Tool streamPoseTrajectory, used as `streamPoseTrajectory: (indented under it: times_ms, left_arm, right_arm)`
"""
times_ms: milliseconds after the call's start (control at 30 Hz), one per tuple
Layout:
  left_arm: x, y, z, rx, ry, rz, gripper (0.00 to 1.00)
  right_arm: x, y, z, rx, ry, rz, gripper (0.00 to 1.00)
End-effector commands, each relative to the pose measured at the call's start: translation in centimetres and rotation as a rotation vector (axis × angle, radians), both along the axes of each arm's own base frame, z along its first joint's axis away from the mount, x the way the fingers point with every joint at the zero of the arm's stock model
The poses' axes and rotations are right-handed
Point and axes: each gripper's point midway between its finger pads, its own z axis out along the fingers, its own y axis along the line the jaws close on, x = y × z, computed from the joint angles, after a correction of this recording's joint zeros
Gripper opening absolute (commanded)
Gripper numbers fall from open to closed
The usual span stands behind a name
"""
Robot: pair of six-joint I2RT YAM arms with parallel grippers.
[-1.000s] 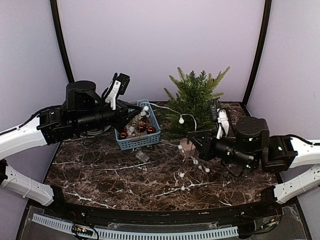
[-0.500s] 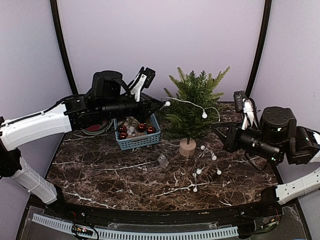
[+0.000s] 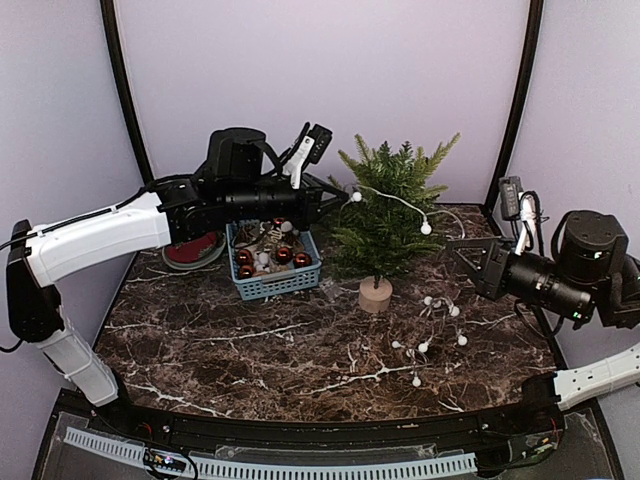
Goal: Decorate the small christmas tree
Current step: Place the side of the string light in the gap of branches.
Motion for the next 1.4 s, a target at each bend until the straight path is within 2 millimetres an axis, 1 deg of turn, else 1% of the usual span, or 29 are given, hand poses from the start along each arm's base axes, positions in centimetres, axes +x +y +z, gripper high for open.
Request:
streamPoseTrajectory:
  times_ms: [0, 200, 333, 500, 567, 600, 633, 667, 700, 733, 767, 800, 833, 867, 900, 933, 967, 1000, 1033, 1067, 1100, 1133, 1167, 1200, 1233, 1267, 1300, 1333, 1367]
  left_arm:
    - [-1.4, -1.1, 0.0, 0.0, -0.009, -0.119, 0.0]
    - [-2.0, -1.4, -3.3, 0.083, 0.037, -0.17, 0.0]
    - [-1.9, -1.0, -4.0, 0.102, 0.042, -0.156, 0.0]
    - [-1.8, -0.8, -4.3, 0.111, 0.044, -0.142, 0.09]
    - [-1.5, -0.5, -4.4, 0.116, 0.038, -0.119, 0.16]
    - [-1.5, -0.3, -3.9, 0.106, 0.027, -0.111, 0.26]
    - [-1.3, 0.0, -4.2, 0.112, 0.027, -0.091, 0.31]
    - [-1.3, 0.3, -3.5, 0.096, 0.012, -0.079, 0.41]
    - [-1.2, 0.6, -3.9, 0.103, 0.013, -0.062, 0.5]
    - [-1.3, 1.0, -3.1, 0.084, -0.001, -0.052, 0.54]
    - [-1.2, 1.4, -3.5, 0.089, 0.0, -0.034, 0.63]
    - [-1.5, 1.8, -2.6, 0.066, -0.012, -0.025, 0.67]
    - [-1.7, 2.4, -2.5, 0.06, -0.015, -0.012, 0.75]
    - [-1.8, 2.8, -2.9, 0.055, -0.01, 0.0, 0.79]
    - [-2.1, 3.3, -1.9, 0.022, -0.024, 0.006, 0.86]
    - [-2.3, 3.7, -2.6, 0.022, -0.019, 0.014, 0.89]
    - [-2.7, 4.2, -1.3, -0.023, -0.038, 0.02, 0.93]
    - [-2.9, 4.6, -2.4, -0.017, -0.025, 0.026, 0.95]
    - [-3.2, 5.1, -1.4, -0.059, -0.037, 0.032, 0.98]
    - [-3.4, 5.5, -2.9, -0.047, -0.017, 0.04, 0.98]
    - [-3.6, 5.9, -2.2, -0.087, -0.02, 0.049, 0.99]
    - [-3.7, 6.3, -4.1, -0.072, 0.004, 0.062, 0.99]
    - [-3.8, 6.5, -3.9, -0.106, 0.012, 0.073, 0.99]
    - [-3.7, 7.0, -6.2, -0.084, 0.041, 0.094, 0.99]
    - [-3.6, 7.0, -6.5, -0.114, 0.053, 0.107, 0.99]
    - [-3.8, 7.3, -8.7, -0.093, 0.081, 0.115, 0.97]
    - [-3.6, 7.1, -9.4, -0.11, 0.095, 0.118, 0.96]
    - [-3.8, 7.2, -11.0, -0.092, 0.119, 0.119, 0.93]
    - [-3.6, 6.9, -12.0, -0.092, 0.136, 0.121, 0.91]
  right_arm:
    - [-1.0, -0.2, 0.2, 0.022, 0.003, 0.059, 0.0]
    - [-1.6, -0.8, 1.1, 0.091, -0.016, 0.094, 0.0]
    - [-2.0, -1.2, 2.1, 0.13, -0.04, 0.113, 0.0]
    - [-2.7, -0.8, 2.7, 0.149, -0.046, 0.164, 0.0]
    - [-2.8, -0.5, 2.7, 0.145, -0.043, 0.174, 0.0]
    - [-2.8, -0.4, 2.6, 0.142, -0.04, 0.176, 0.0]
    - [-2.8, -0.3, 2.5, 0.139, -0.038, 0.177, 0.0]
    - [-2.8, -0.3, 2.6, 0.139, -0.037, 0.177, 0.0]
    - [-2.8, -0.2, 2.6, 0.139, -0.036, 0.177, 0.0]
    - [-2.7, -0.2, 2.7, 0.141, -0.036, 0.174, 0.0]
    - [-2.7, -0.2, 2.8, 0.143, -0.038, 0.171, 0.0]
    - [-2.7, -0.2, 2.9, 0.146, -0.039, 0.171, 0.0]
    - [-2.7, -0.3, 3.1, 0.149, -0.044, 0.17, 0.0]
    - [-2.7, -0.3, 3.3, 0.154, -0.049, 0.17, 0.0]
    - [-2.6, -0.4, 3.4, 0.155, -0.051, 0.166, 0.0]
    - [-2.6, -0.5, 3.5, 0.158, -0.053, 0.162, 0.0]
    - [-2.5, -0.6, 3.6, 0.162, -0.055, 0.156, 0.0]
    - [-2.5, -0.6, 3.7, 0.165, -0.056, 0.154, 0.0]
    - [-2.5, -0.6, 3.8, 0.167, -0.057, 0.153, 0.0]
    - [-2.4, -0.6, 3.9, 0.17, -0.057, 0.152, 0.0]
    - [-2.4, -0.6, 3.9, 0.174, -0.056, 0.151, 0.0]
    - [-2.4, -0.6, 4.0, 0.176, -0.056, 0.151, 0.0]
    - [-2.4, -0.5, 4.1, 0.178, -0.057, 0.151, 0.0]
    - [-2.4, -0.5, 4.2, 0.181, -0.058, 0.15, 0.0]
    - [-2.4, -0.5, 4.3, 0.184, -0.061, 0.15, 0.0]
    - [-2.4, -0.4, 4.4, 0.187, -0.064, 0.151, 0.0]
    - [-2.3, -0.4, 4.5, 0.186, -0.066, 0.149, 0.0]
    - [-2.3, -0.3, 4.6, 0.185, -0.069, 0.149, 0.0]
    - [-2.3, -0.3, 4.7, 0.182, -0.07, 0.148, 0.0]
